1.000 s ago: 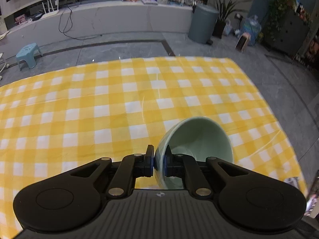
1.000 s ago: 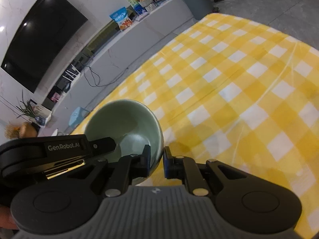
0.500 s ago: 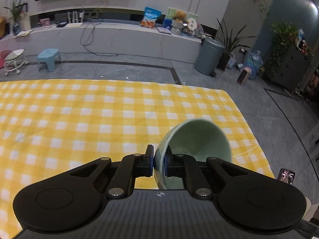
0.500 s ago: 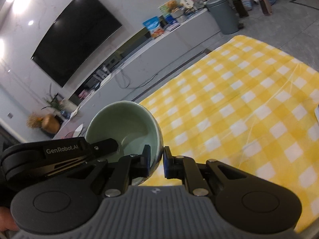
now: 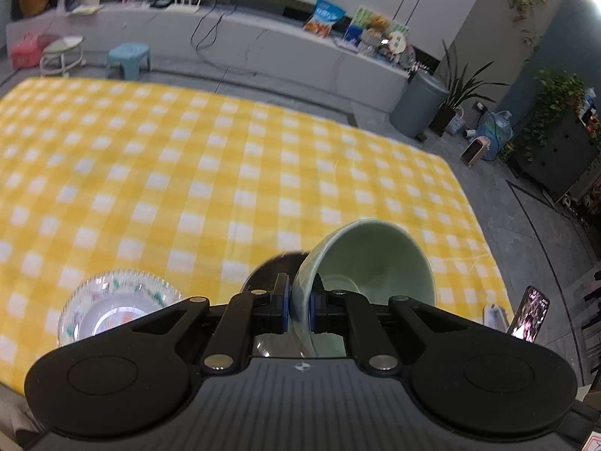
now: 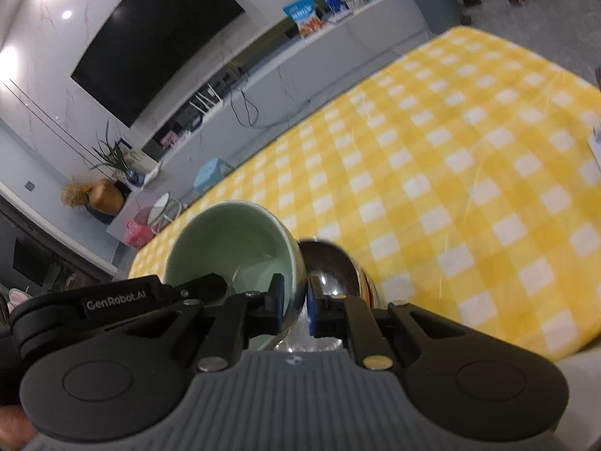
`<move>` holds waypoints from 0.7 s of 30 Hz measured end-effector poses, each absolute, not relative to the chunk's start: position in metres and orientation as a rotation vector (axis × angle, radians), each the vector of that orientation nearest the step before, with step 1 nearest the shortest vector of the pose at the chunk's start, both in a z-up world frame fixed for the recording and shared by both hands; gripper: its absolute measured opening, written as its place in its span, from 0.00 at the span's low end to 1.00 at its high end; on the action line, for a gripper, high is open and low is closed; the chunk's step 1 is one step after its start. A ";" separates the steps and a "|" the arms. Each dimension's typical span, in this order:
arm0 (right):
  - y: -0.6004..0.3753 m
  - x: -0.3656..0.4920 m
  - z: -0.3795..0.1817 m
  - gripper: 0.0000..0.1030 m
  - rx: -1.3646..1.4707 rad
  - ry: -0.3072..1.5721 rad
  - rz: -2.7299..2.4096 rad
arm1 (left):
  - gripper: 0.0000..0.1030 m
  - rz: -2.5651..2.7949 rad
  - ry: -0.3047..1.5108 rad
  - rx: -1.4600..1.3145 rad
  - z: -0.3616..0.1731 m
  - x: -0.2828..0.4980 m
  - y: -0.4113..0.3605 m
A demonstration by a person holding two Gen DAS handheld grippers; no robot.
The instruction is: Organize plates and bowls
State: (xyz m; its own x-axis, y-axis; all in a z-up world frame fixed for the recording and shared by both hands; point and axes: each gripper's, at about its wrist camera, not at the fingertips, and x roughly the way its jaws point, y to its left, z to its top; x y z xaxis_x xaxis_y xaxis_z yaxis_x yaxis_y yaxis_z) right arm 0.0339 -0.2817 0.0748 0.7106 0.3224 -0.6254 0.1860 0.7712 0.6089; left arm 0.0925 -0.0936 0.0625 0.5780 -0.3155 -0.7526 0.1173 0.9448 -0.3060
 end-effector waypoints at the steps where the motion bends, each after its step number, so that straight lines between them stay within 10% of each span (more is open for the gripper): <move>1: -0.280 0.034 0.073 0.10 0.700 0.804 0.079 | 0.10 -0.256 0.932 -0.236 0.059 0.091 -0.092; 21: -0.267 0.057 0.045 0.08 0.575 0.890 0.000 | 0.08 -0.243 1.060 -0.078 0.021 0.104 -0.104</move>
State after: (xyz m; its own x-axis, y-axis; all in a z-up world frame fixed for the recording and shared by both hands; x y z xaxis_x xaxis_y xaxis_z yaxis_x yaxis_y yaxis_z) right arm 0.0569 -0.2667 0.0450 0.6396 0.2327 -0.7326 0.2326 0.8498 0.4730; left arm 0.1043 -0.1038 0.0213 0.4646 -0.2354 -0.8537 0.1605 0.9704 -0.1802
